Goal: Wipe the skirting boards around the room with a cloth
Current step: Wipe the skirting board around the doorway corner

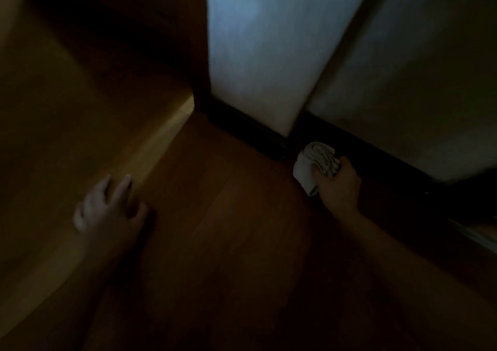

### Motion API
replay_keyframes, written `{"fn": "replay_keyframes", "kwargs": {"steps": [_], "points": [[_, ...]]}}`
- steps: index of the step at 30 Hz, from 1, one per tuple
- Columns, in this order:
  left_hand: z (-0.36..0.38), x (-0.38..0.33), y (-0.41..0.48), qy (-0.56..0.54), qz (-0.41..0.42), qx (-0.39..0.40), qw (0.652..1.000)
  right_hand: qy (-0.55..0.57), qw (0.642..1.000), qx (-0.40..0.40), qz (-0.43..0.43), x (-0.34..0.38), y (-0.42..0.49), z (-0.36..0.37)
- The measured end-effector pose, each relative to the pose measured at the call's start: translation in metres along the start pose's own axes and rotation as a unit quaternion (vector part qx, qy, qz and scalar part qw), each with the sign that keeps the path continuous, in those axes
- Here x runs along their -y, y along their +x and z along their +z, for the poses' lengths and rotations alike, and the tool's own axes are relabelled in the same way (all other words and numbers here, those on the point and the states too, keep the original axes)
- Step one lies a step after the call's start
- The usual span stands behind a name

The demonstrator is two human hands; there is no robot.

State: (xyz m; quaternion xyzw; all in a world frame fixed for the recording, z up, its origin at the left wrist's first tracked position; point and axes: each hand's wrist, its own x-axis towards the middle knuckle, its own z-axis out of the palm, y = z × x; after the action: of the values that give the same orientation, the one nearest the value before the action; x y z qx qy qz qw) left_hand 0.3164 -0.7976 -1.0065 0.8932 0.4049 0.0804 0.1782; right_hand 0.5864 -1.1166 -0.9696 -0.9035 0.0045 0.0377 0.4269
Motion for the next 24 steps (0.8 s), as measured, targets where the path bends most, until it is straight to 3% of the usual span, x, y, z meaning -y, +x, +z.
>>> {"fn": "replay_keyframes", "kwargs": {"steps": [4,9,17,24], "points": [[-0.001,-0.052,-0.028,0.038,0.071,0.092,0.992,0.018,0.996,-0.083,0.009,0.006,0.015,0.007],[0.03,-0.101,-0.07,0.078,0.128,0.187,0.971,0.022,0.996,-0.082,-0.013,0.027,0.026,0.03],[0.049,-0.114,-0.081,0.105,0.125,0.181,0.97,0.106,0.994,0.008,-0.029,0.008,0.014,0.038],[0.044,-0.122,-0.076,0.135,0.137,0.208,0.959,0.129,0.99,-0.057,-0.002,0.018,0.042,0.048]]}}
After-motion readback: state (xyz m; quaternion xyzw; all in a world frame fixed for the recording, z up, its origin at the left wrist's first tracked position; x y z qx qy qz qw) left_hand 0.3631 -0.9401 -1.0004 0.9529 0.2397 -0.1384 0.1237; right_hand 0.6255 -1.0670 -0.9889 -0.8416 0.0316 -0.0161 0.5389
